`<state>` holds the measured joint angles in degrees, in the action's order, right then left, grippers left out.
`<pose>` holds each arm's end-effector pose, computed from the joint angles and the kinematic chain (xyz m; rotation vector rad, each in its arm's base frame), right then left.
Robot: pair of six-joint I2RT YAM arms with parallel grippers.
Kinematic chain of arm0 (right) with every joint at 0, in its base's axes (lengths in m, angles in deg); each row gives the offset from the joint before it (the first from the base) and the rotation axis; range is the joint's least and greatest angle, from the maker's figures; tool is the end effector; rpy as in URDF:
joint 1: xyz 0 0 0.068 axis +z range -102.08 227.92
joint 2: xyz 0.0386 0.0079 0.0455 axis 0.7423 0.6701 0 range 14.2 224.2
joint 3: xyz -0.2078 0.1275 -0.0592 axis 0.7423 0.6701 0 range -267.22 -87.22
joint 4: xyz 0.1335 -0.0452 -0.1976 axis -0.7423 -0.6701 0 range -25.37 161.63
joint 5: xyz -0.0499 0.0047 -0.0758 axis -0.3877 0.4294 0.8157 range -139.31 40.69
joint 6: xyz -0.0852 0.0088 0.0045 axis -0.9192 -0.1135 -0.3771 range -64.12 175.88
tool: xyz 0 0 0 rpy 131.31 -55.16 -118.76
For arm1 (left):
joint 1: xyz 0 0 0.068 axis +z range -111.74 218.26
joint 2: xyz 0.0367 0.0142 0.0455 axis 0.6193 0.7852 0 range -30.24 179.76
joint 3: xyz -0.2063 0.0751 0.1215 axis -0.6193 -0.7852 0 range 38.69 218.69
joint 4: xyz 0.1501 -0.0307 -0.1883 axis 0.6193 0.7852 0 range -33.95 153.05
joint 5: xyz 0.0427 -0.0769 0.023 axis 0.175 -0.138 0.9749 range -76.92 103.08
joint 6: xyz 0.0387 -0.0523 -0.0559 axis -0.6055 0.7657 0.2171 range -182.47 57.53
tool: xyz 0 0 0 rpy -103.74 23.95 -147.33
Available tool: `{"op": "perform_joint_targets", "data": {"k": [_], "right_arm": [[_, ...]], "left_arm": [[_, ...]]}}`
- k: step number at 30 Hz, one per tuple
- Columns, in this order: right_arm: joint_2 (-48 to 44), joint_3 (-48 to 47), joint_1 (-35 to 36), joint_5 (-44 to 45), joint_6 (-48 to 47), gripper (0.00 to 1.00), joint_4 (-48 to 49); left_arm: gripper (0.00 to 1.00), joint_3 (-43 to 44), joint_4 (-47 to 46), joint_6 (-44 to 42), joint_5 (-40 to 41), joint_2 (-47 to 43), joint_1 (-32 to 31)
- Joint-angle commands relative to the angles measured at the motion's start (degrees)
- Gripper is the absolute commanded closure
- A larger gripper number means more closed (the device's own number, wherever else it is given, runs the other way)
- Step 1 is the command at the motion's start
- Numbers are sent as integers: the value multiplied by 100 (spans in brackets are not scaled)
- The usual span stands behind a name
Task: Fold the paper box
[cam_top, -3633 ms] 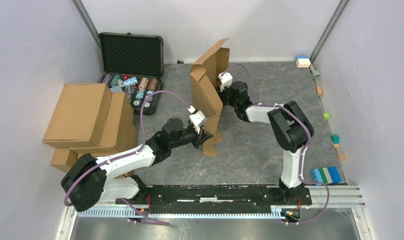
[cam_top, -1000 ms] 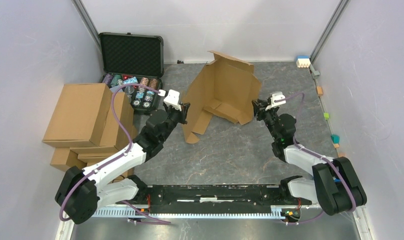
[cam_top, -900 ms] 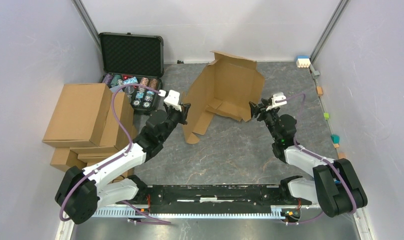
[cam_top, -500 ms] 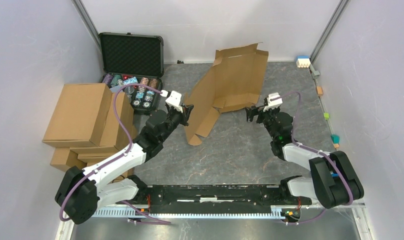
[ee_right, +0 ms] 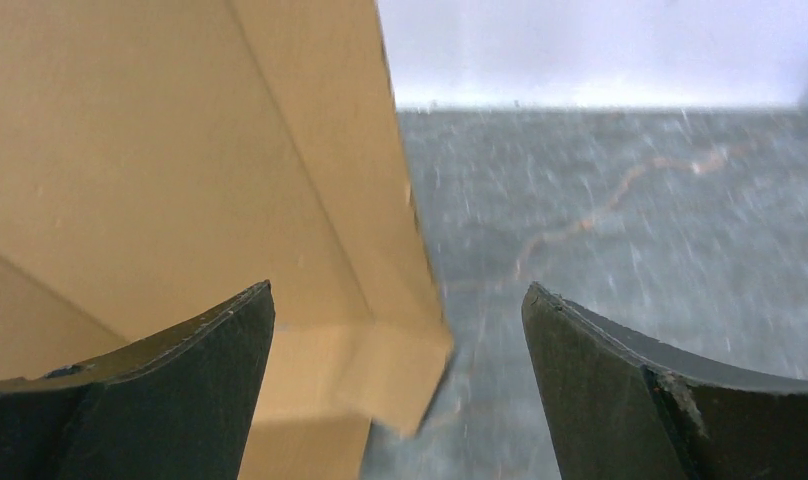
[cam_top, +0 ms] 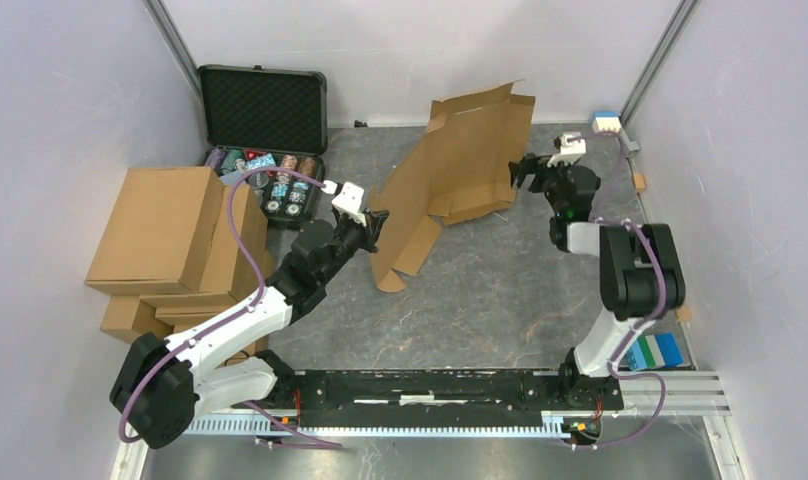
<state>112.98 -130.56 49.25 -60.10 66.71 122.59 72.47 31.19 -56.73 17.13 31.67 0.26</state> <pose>0.3811 0.0230 0.1891 -0.0067 1.6572 0.3165 0.2256 -0.1695 0.2647 0.4062 1.6031 -0.5273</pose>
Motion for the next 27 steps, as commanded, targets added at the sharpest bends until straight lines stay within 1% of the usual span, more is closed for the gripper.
{"op": "perform_joint_targets", "data": {"k": [1,2,4,5,6,7,8,10,11,13,14,15,17,19,21,23,25,27], "right_arm": [[943,-1321,-97,-1045,89,2,757],[1231,-1637,-252,-1358,136,2,885],[1729,-2162,-278,-1929,276,2,1228],[1937,-2425,-275,-2178,329,2,1238],[2172,-2706,-276,-2491,423,4,1230],[2351,-2846,-277,-2750,549,7,1345],[2431,-2871,-277,-2949,679,15,1578],[2404,-2753,-276,-3095,838,42,1846],[2286,-2619,-273,-3090,844,57,1843],[1846,-2076,-256,-2933,828,83,2050],[1522,-1688,-233,-2801,778,93,2145],[1180,-1320,-189,-2677,686,100,2184],[506,-631,-13,-2331,413,100,2030],[-236,67,226,-1750,54,100,1560],[-1066,692,535,-866,-289,100,997],[-1702,1178,855,-85,-294,100,460],[-2196,1609,1081,602,-57,100,-26],[-2428,1917,1189,908,147,100,-353]], "left_arm": [[98,47,-101,-178,-129,-88,-33],[98,55,-81,-176,-132,-91,-32],[98,77,-50,-170,-157,-86,-41],[98,100,-27,-153,-165,-81,-46],[98,119,-7,-147,-188,-70,-49],[98,140,19,-135,-209,-74,-50],[98,157,38,-128,-219,-72,-57],[98,168,69,-126,-212,-73,-59],[98,172,78,-118,-197,-87,-65],[98,152,79,-117,-150,-92,-68],[98,151,78,-117,-130,-97,-73],[98,146,74,-117,-128,-98,-67],[98,129,62,-124,-124,-104,-70],[98,124,68,-117,-139,-128,-68],[98,125,72,-110,-168,-154,-73],[98,127,54,-87,-268,-155,-81],[98,137,30,-73,-379,-131,-88],[98,131,-7,-64,-584,-88,-94]]}}
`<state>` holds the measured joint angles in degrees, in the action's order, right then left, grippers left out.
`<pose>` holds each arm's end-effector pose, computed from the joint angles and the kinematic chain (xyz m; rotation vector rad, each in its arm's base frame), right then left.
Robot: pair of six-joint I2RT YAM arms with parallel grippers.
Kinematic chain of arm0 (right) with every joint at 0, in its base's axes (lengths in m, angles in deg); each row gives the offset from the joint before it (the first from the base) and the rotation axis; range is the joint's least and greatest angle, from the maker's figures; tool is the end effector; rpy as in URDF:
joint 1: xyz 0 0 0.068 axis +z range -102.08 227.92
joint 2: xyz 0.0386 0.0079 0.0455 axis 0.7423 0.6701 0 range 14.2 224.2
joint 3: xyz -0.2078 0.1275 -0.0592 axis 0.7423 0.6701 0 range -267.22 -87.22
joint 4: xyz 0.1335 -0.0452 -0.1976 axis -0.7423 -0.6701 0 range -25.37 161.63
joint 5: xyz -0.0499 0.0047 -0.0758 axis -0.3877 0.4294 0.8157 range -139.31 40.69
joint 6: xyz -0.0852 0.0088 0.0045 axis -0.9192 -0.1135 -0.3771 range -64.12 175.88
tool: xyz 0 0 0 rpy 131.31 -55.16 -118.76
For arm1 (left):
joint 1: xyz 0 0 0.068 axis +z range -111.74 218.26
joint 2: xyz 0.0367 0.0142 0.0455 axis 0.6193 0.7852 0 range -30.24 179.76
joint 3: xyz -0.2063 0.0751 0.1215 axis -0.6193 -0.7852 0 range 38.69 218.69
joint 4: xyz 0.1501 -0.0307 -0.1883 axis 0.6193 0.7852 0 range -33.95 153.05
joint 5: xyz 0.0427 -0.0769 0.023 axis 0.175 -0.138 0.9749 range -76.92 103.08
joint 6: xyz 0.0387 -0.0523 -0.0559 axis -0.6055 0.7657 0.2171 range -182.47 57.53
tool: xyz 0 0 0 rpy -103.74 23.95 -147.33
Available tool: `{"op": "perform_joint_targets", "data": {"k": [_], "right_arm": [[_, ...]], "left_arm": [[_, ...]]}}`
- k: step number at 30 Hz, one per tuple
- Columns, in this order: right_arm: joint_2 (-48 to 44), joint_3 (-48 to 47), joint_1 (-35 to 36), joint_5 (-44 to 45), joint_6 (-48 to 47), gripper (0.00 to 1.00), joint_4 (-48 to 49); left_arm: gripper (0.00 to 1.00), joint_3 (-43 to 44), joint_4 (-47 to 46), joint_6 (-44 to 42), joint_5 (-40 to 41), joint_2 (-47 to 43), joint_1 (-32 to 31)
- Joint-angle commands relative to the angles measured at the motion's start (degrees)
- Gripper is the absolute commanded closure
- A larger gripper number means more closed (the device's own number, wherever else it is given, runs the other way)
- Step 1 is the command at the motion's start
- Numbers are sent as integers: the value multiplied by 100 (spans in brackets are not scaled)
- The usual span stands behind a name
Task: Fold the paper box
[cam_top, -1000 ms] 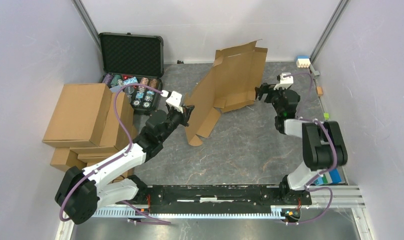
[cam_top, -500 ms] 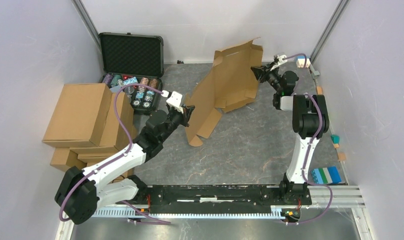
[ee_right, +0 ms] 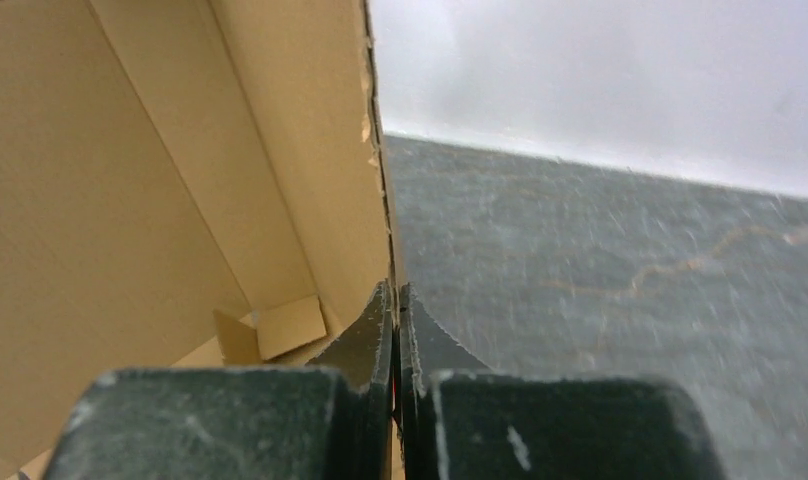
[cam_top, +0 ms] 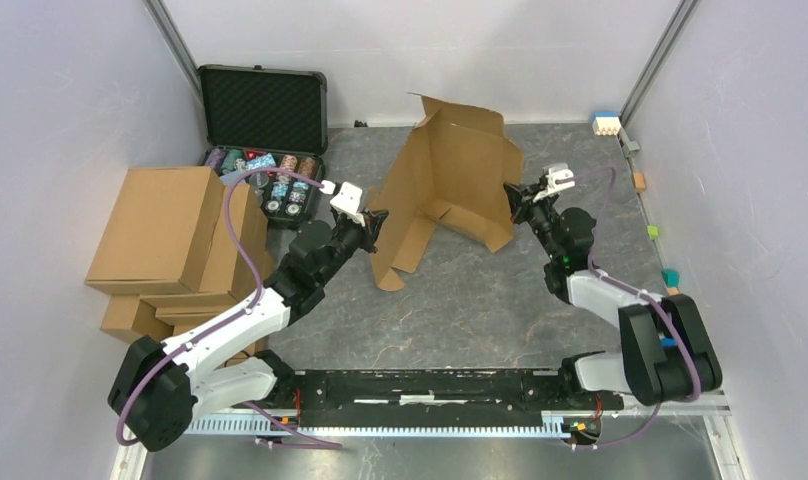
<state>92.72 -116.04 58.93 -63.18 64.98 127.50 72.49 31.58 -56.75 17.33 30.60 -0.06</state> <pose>0.3005 0.0769 0.2330 -0.2233 1.4663 0.4616 0.2226 -0.1688 0.2687 0.4046 1.5910 -0.5317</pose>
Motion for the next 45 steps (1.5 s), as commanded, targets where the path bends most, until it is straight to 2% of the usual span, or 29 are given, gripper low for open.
{"op": "perform_joint_targets", "data": {"k": [1,3,12,20,23,29,33,39,45], "right_arm": [[-450,612,239,1295,432,99,-912],[-424,758,238,1202,438,97,-907],[310,39,305,626,-530,71,-1678],[442,52,310,231,-1066,65,-1158],[442,124,323,213,-1107,43,-1109],[540,137,316,811,-1435,22,-1184],[992,-403,323,516,-1712,21,-1679],[999,-548,330,266,-2035,20,-2106],[1167,-839,379,440,-2510,11,-2773]], "left_arm": [[98,131,-64,-53,-669,39,-61],[98,148,-100,-53,-824,77,-61],[98,257,29,-119,-1045,208,-65],[98,269,48,-128,-1062,204,-66],[98,292,73,-123,-1080,226,-67],[98,290,92,-172,-998,266,-61],[98,331,116,-176,-1057,375,-61],[98,361,144,-176,-1069,421,-62],[98,354,153,-178,-1067,445,-61]]}}
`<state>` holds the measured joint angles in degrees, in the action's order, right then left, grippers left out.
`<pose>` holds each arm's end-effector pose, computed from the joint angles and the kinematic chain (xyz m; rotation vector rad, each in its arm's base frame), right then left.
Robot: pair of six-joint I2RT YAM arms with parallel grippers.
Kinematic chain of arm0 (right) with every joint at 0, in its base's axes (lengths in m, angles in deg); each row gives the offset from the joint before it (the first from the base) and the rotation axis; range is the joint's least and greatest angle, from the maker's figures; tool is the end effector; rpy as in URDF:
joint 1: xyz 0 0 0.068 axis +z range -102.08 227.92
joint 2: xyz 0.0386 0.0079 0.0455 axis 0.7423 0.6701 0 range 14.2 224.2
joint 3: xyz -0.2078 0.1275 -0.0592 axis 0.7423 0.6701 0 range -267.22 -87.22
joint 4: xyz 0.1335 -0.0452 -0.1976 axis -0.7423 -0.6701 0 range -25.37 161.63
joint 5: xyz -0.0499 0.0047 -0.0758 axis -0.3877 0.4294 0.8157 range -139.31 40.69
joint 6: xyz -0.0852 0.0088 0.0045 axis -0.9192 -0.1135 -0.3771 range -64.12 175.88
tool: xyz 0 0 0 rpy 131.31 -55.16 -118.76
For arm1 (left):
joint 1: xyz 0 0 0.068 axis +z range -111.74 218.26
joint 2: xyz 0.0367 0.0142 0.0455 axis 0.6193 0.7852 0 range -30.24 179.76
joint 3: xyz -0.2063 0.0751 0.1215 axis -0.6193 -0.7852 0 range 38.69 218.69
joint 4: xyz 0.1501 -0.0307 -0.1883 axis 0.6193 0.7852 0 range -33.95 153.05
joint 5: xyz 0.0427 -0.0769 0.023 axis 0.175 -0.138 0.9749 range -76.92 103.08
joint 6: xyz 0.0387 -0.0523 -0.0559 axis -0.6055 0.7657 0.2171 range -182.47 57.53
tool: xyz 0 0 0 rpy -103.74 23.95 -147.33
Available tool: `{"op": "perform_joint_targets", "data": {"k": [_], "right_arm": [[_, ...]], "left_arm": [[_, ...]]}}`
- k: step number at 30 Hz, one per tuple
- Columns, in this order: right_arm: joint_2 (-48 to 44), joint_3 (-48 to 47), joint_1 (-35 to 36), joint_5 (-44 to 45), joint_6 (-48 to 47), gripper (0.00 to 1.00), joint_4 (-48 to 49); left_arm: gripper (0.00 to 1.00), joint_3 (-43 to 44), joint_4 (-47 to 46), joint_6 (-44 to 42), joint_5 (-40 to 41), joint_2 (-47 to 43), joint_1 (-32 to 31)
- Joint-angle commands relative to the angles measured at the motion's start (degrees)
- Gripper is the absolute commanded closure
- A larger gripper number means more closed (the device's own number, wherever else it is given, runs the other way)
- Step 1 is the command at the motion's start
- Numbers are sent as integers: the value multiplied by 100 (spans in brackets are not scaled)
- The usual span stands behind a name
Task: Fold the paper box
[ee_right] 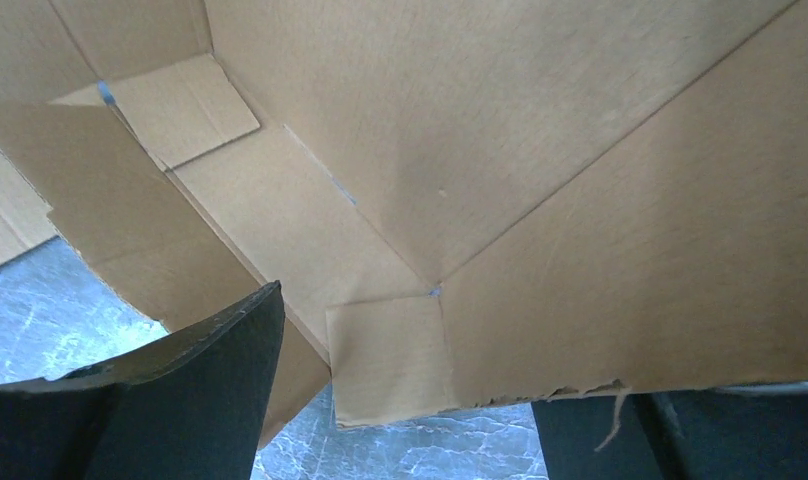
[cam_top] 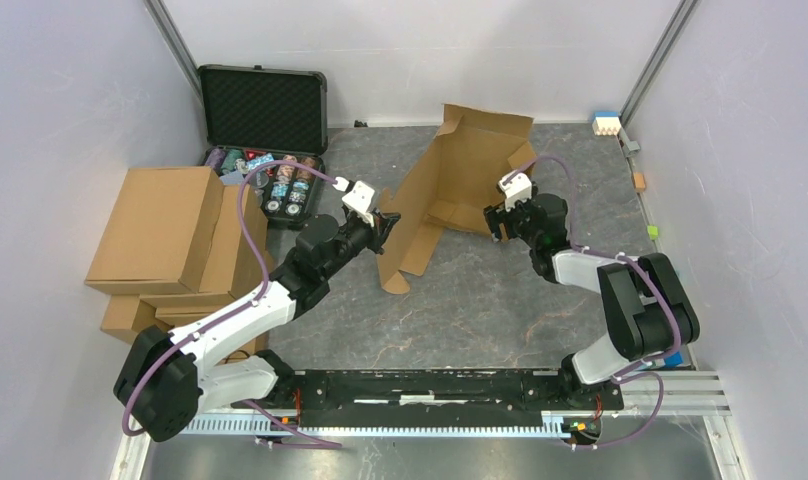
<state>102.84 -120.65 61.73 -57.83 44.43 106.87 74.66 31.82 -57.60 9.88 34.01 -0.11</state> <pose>0.3194 0.0900 0.1534 -0.5164 1.8483 0.1701 0.2253 -0.1838 0.2666 0.5253 1.5938 -0.6194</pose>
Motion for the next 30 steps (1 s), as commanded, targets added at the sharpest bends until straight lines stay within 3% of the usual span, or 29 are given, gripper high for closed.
{"op": "perform_joint_targets", "data": {"k": [1,6,19,30], "right_arm": [[190,-429,112,-81,-549,10,-792],[269,-522,231,-121,-819,4,-1042],[664,-1025,710,249,-1343,2,-1668],[917,-1443,656,40,-776,2,-1670]], "left_arm": [[98,138,129,-95,-321,100,-57],[98,140,191,-91,-340,113,-57],[98,204,270,-91,-426,162,-61],[98,243,333,-104,-419,148,-57]]}}
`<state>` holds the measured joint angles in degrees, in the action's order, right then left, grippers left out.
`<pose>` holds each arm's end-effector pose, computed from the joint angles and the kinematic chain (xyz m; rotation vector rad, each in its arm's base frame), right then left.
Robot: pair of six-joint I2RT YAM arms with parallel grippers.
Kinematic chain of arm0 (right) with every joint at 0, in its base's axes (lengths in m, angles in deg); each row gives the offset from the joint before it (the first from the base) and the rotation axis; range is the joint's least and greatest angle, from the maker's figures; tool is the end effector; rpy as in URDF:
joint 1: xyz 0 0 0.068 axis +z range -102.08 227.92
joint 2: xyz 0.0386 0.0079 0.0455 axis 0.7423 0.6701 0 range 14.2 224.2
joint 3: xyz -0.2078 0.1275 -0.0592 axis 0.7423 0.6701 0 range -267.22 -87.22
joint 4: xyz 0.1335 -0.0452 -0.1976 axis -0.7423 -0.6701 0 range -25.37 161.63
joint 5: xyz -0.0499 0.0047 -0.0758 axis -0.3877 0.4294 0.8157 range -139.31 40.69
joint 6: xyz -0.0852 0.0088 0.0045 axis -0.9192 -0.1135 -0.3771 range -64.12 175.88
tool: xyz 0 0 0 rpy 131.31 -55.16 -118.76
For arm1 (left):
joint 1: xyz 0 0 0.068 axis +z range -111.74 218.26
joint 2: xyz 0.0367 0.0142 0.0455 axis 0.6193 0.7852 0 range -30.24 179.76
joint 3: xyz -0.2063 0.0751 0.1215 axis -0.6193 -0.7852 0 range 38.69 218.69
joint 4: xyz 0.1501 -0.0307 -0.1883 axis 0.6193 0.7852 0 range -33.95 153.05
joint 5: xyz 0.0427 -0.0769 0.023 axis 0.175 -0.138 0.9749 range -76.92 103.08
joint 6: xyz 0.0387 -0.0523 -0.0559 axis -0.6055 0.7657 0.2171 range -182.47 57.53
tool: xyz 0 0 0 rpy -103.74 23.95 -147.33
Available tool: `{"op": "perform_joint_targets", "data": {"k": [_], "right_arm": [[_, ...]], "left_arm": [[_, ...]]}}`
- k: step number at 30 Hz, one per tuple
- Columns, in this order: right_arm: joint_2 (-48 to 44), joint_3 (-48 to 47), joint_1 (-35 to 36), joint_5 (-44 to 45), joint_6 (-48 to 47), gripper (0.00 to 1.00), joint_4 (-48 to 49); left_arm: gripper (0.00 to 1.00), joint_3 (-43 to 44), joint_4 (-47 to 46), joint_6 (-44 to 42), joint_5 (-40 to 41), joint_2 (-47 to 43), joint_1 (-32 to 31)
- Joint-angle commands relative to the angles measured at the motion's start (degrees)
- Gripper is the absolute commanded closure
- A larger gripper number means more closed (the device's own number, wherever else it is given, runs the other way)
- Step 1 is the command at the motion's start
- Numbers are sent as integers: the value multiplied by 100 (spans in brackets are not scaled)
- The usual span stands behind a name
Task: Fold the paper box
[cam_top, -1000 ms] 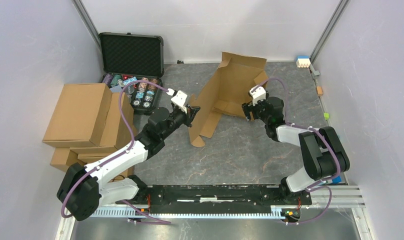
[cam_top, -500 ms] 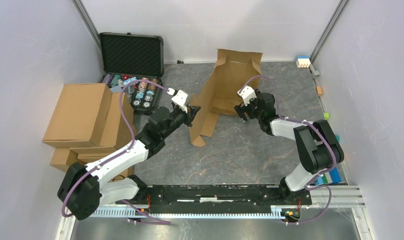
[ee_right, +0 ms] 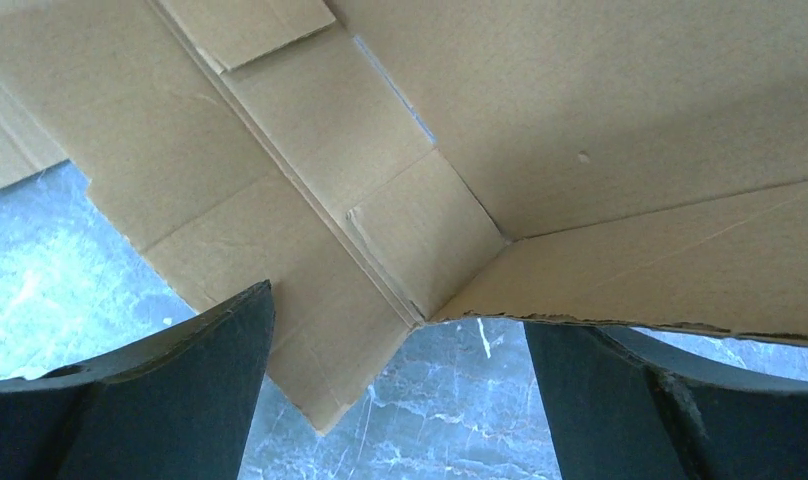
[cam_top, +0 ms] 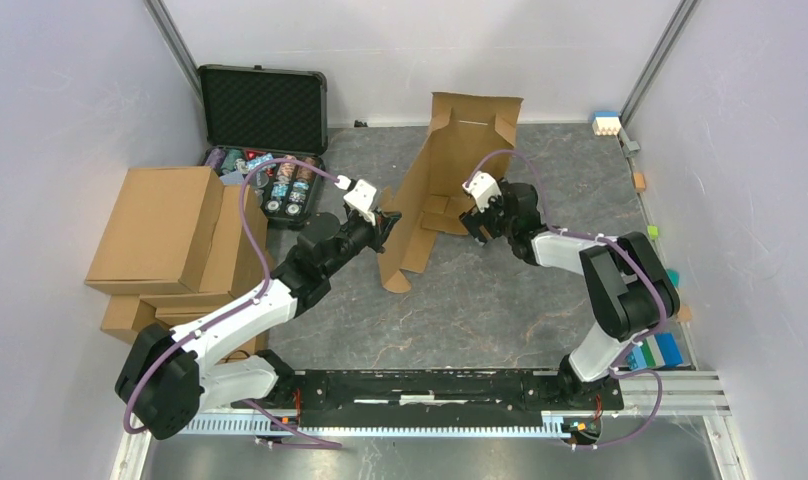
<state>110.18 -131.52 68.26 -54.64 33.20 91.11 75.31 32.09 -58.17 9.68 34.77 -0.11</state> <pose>0.3331 0.1310 0.1346 -0.8318 1.9620 0.0748 0.2273 -0.1857 0.2665 0.5375 1.5962 -0.6135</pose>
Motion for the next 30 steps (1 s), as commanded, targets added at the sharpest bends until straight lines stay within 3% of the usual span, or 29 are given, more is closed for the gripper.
{"op": "perform_joint_targets", "data": {"k": [1,8,16,20,30], "right_arm": [[176,-369,-66,-322,455,2,-80],[151,-232,-798,-1596,1311,2,778],[307,-410,-969,-2406,1319,2,878],[354,-334,-1235,-3046,1786,2,1219],[398,-525,-1186,-2883,1150,2,533]], "left_arm": [[98,178,311,-51,-392,69,-57],[98,222,349,-60,-390,143,-58],[98,262,384,-78,-392,214,-57],[98,258,393,-78,-403,228,-55],[98,303,436,-43,-394,313,-50]]}}
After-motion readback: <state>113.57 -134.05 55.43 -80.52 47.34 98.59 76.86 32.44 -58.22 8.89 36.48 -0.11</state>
